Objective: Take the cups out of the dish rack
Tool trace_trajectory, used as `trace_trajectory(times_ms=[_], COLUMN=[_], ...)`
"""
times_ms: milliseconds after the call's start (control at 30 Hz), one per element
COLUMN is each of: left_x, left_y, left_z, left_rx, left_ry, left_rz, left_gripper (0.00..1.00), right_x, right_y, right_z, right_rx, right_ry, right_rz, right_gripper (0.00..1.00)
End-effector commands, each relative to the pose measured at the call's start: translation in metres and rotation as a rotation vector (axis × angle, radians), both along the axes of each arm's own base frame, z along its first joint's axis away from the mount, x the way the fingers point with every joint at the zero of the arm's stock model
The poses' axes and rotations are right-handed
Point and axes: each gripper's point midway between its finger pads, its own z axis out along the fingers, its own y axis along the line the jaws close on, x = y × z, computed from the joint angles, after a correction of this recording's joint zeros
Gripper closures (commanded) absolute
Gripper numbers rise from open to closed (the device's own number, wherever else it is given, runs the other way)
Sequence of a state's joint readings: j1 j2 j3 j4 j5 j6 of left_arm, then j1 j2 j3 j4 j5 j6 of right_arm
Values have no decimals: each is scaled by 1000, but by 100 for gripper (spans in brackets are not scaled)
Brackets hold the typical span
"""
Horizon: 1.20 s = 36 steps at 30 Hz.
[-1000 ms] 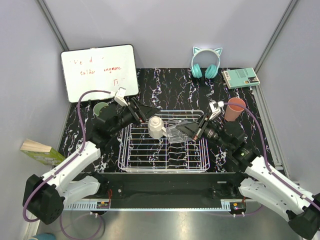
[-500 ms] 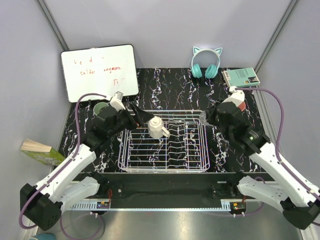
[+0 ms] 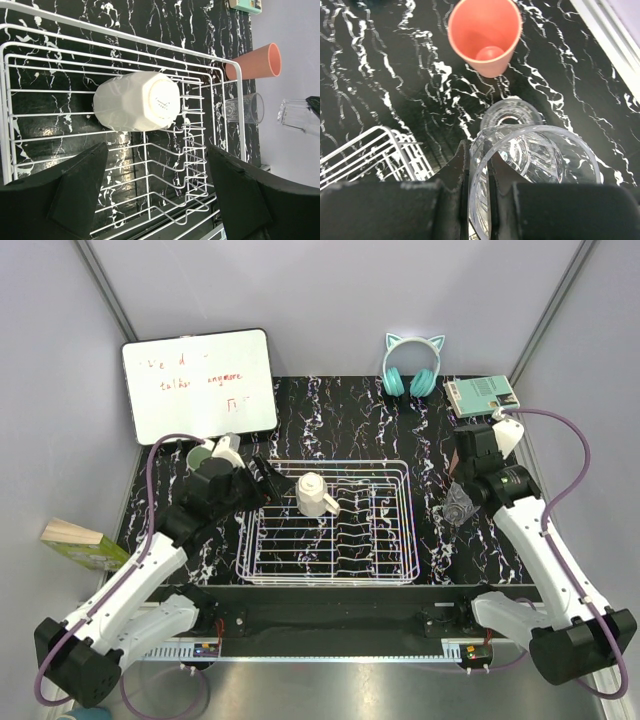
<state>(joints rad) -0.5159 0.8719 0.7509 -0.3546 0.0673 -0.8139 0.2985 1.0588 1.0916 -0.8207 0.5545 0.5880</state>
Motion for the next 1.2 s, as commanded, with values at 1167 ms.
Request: trace_trajectory(times_ms=[1167], left_x=[7], left_y=[0], left_z=[-22], left_rx=[59], left_ry=[42], left_rz=[-3], left_gripper=[17], right_x=[46], right_y=[-25], right_z=[-87], right_rx=[-16], right_ry=[191], right_rz=[-117], right_gripper=[100])
